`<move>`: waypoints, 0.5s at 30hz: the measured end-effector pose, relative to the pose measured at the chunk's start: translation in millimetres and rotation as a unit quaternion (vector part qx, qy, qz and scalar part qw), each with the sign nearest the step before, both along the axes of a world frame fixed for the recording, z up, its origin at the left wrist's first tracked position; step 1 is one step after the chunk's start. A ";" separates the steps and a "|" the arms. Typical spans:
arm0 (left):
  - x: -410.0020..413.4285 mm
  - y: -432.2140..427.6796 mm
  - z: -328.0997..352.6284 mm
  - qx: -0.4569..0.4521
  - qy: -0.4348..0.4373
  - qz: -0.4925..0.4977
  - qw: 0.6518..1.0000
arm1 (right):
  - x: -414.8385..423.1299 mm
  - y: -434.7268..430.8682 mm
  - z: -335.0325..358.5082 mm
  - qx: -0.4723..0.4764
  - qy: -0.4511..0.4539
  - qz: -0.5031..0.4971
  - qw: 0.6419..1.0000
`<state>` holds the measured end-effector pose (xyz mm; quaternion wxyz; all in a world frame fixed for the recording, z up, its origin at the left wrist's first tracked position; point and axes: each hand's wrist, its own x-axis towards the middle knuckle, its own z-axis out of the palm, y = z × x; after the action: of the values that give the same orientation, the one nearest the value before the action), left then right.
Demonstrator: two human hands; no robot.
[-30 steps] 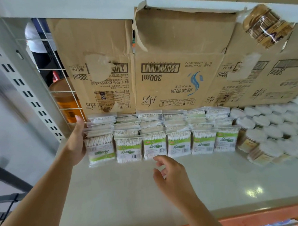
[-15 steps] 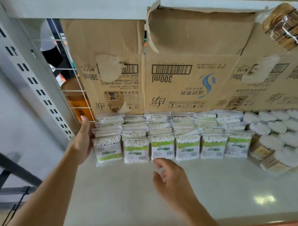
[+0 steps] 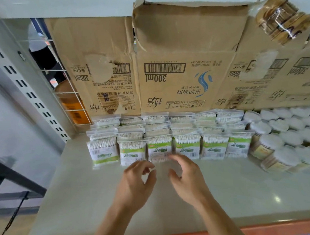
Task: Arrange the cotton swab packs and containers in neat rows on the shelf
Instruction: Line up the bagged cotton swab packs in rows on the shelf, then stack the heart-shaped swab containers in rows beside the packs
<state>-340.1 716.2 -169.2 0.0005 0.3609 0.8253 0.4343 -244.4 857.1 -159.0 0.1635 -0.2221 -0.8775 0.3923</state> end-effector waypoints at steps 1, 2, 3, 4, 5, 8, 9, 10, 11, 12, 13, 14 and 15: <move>1.9 6.1 0.7 -0.014 -0.010 -0.003 1.000 | 4.6 2.8 0.3 -0.002 0.006 -0.007 1.000; 4.0 11.9 1.0 -0.022 -0.015 -0.005 1.000 | 9.0 6.3 -0.3 0.004 0.017 -0.029 0.999; 6.0 17.5 1.3 -0.026 -0.014 -0.010 1.000 | 13.8 10.8 -1.3 0.019 0.030 -0.059 0.998; 8.5 23.1 1.6 -0.032 -0.012 -0.017 0.999 | 18.7 15.7 -2.7 0.041 0.042 -0.096 0.994; 11.9 28.9 3.2 -0.041 -0.007 -0.027 0.999 | 23.4 21.2 -3.8 0.064 0.055 -0.132 0.988; 25.5 49.9 7.2 -0.056 0.012 -0.066 0.996 | 38.8 40.9 -6.4 0.116 0.090 -0.213 0.966; 31.1 57.7 9.6 -0.059 0.011 -0.078 0.995 | 44.2 47.6 -6.7 0.114 0.083 -0.224 0.964; 36.4 65.9 11.2 -0.061 0.010 -0.086 0.994 | 48.9 54.1 -6.9 0.105 0.066 -0.225 0.966; 41.0 74.2 13.1 -0.064 0.009 -0.090 0.994 | 53.1 60.8 -8.2 0.094 0.044 -0.215 0.971; 45.5 82.2 14.8 -0.066 0.008 -0.092 0.994 | 56.4 66.8 -9.5 0.084 0.021 -0.196 0.977; 49.1 89.2 15.7 -0.069 0.010 -0.092 0.993 | 59.1 72.2 -10.2 0.078 0.003 -0.172 0.982; 51.5 95.5 15.8 -0.071 0.010 -0.091 0.993 | 61.0 77.1 -10.3 0.076 -0.009 -0.149 0.986; 53.4 100.4 15.7 -0.074 0.010 -0.088 0.993 | 62.6 81.2 -9.7 0.075 -0.015 -0.128 0.989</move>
<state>-286.7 816.6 -153.5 0.0573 0.4359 0.8200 0.3664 -181.8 938.4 -168.7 0.2156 -0.3257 -0.8709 0.2983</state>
